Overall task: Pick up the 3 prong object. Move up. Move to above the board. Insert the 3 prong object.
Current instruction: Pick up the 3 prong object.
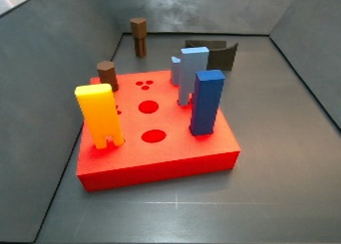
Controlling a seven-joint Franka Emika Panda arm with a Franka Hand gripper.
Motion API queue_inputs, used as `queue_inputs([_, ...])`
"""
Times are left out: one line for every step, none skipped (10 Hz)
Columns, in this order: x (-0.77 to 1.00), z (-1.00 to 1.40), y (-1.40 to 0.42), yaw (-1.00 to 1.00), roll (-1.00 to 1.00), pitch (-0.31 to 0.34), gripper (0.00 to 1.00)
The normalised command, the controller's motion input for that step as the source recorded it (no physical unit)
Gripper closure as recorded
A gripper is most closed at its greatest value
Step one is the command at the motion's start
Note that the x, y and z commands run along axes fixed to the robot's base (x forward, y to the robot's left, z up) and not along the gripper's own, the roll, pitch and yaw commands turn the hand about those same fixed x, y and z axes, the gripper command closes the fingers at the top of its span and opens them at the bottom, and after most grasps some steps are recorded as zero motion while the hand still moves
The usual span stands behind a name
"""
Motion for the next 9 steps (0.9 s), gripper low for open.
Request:
queue_inputs([-0.16, -0.13, 0.00, 0.00, 0.00, -0.017, 0.00])
queue_inputs([-0.64, -0.38, -0.01, 0.08, 0.00, -0.213, 0.00])
queue_inputs([-0.80, -0.58, -0.19, 0.20, 0.19, -0.267, 0.00])
queue_inputs([-0.77, -0.65, -0.11, 0.28, 0.22, -0.244, 0.00])
queue_inputs([-0.77, -0.68, -0.05, 0.31, 0.21, -0.234, 0.00])
queue_inputs([-0.51, -0.65, 0.07, 0.41, 0.10, -0.299, 0.00])
queue_inputs([-0.41, -0.71, 0.27, 0.39, 0.07, -0.284, 0.00])
queue_inputs([-0.43, -0.73, 0.19, 0.29, 0.09, -0.267, 0.00])
queue_inputs([-0.32, -0.71, 0.07, 0.20, 0.06, -0.240, 0.00])
